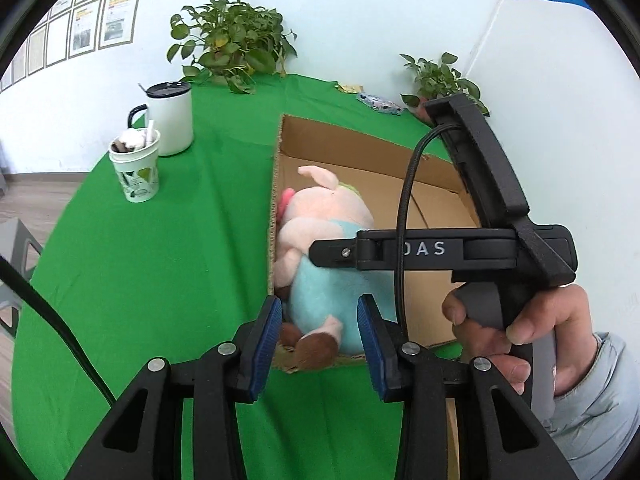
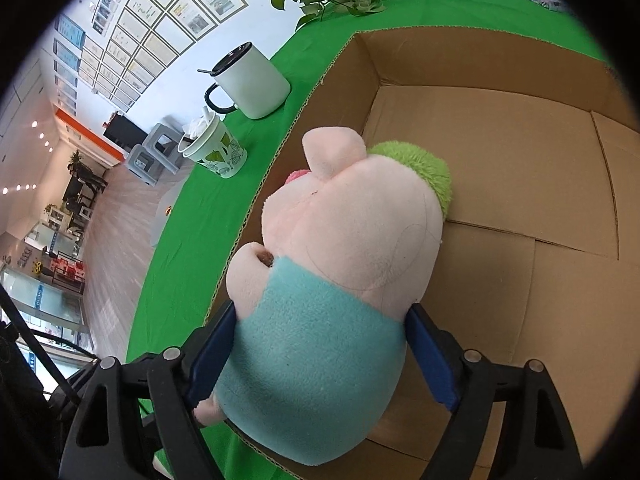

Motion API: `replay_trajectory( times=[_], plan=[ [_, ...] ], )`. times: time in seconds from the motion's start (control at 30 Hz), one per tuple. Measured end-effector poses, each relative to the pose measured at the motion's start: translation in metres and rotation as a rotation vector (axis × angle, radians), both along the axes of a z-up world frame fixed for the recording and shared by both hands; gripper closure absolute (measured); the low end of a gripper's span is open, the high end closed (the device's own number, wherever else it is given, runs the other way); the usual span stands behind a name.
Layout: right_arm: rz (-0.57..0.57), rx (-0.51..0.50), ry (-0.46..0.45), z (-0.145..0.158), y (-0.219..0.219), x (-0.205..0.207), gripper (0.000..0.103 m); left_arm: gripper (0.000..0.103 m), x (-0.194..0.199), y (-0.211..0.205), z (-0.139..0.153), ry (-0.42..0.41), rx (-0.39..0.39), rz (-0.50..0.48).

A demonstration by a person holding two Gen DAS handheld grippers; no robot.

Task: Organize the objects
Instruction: 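Carry the plush pig with the left gripper over the open cardboard box, then lower the pig into the box and open the left gripper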

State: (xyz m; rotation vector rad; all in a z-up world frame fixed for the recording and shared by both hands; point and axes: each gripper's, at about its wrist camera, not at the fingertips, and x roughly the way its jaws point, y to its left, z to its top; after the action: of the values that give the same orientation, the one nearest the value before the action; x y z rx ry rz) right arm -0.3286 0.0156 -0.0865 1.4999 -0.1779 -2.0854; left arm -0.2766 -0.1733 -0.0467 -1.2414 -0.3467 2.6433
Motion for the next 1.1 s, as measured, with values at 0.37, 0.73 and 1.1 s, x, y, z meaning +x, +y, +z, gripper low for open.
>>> replay_trajectory(
  times=[0.37, 0.73, 1.1],
  plan=[
    [-0.073, -0.058, 0.21, 0.064, 0.042, 0.053, 0.02, 0.057, 0.041, 0.006, 0.008, 0.058, -0.074, 0.021],
    [-0.369, 0.246, 0.454, 0.061, 0.131, 0.164, 0.087, 0.081, 0.115, 0.067, 0.053, 0.263, -0.118, 0.047],
    [-0.407, 0.244, 0.694, 0.07, 0.152, 0.236, 0.007, 0.001, 0.159, 0.123, 0.055, 0.396, -0.199, 0.079]
  ],
)
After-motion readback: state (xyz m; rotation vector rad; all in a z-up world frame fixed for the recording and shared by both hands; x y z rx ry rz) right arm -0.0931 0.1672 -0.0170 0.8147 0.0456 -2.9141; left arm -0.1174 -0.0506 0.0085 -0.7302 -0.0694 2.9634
